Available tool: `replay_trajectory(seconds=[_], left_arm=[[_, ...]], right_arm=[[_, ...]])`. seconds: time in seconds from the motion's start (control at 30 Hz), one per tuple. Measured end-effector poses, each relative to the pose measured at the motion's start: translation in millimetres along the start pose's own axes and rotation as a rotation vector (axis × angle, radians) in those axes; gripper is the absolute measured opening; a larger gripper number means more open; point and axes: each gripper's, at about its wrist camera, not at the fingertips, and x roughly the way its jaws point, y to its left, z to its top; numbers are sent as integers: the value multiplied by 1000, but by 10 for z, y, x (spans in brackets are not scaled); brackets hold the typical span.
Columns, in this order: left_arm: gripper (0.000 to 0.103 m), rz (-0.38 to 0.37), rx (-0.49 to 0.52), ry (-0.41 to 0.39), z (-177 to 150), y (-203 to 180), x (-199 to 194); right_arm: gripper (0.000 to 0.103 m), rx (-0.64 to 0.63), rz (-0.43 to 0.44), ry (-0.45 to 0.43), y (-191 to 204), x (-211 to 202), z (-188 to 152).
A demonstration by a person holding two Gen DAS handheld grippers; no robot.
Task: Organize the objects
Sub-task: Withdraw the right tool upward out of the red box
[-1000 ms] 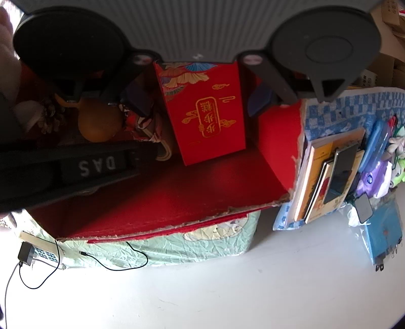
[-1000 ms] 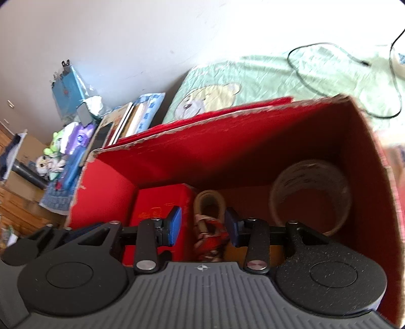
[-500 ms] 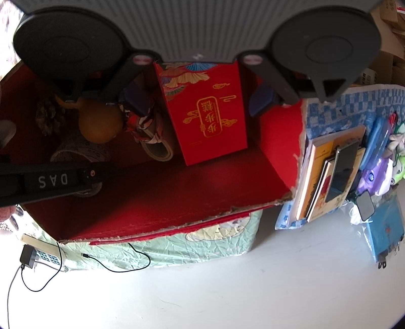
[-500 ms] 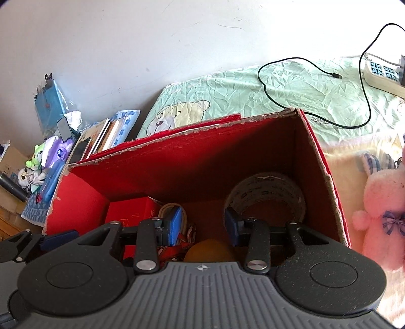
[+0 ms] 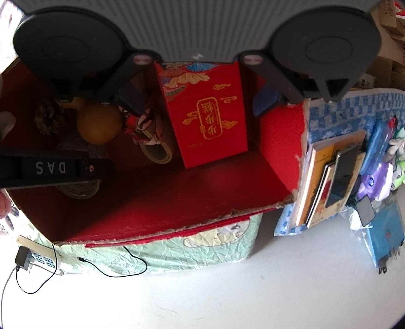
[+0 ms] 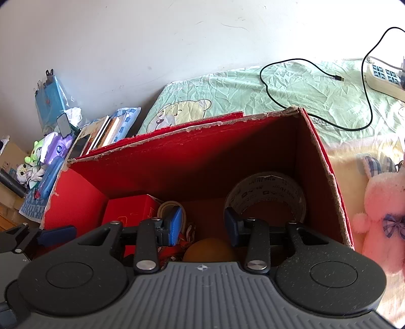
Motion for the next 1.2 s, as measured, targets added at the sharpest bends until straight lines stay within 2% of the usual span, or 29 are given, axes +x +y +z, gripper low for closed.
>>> replay_trajectory(seconds=[0.5,0.67,0.8,0.97,1.1,1.2], left_arm=[[93,-20,-53,33,84,-26,84],[93,-20,-76,16,101,-26,48],[93,8,-67,-25,103,-49,-34],[93,28,-90,-23,108,-25,-77],[93,48,-103,-28,85,0,-136],[93,58,-115,-46,67,28,-213]], right_arm=[[41,36,30,31,-58,46,-2],[41,43,34,34,-62,45,-5],[42,50,33,33,-61,38,-10],[41,40,13,22,-39,21,-15],[42,-6,-56,-17,23,-63,-24],[42,-11,-54,-35,16,-156,-19]])
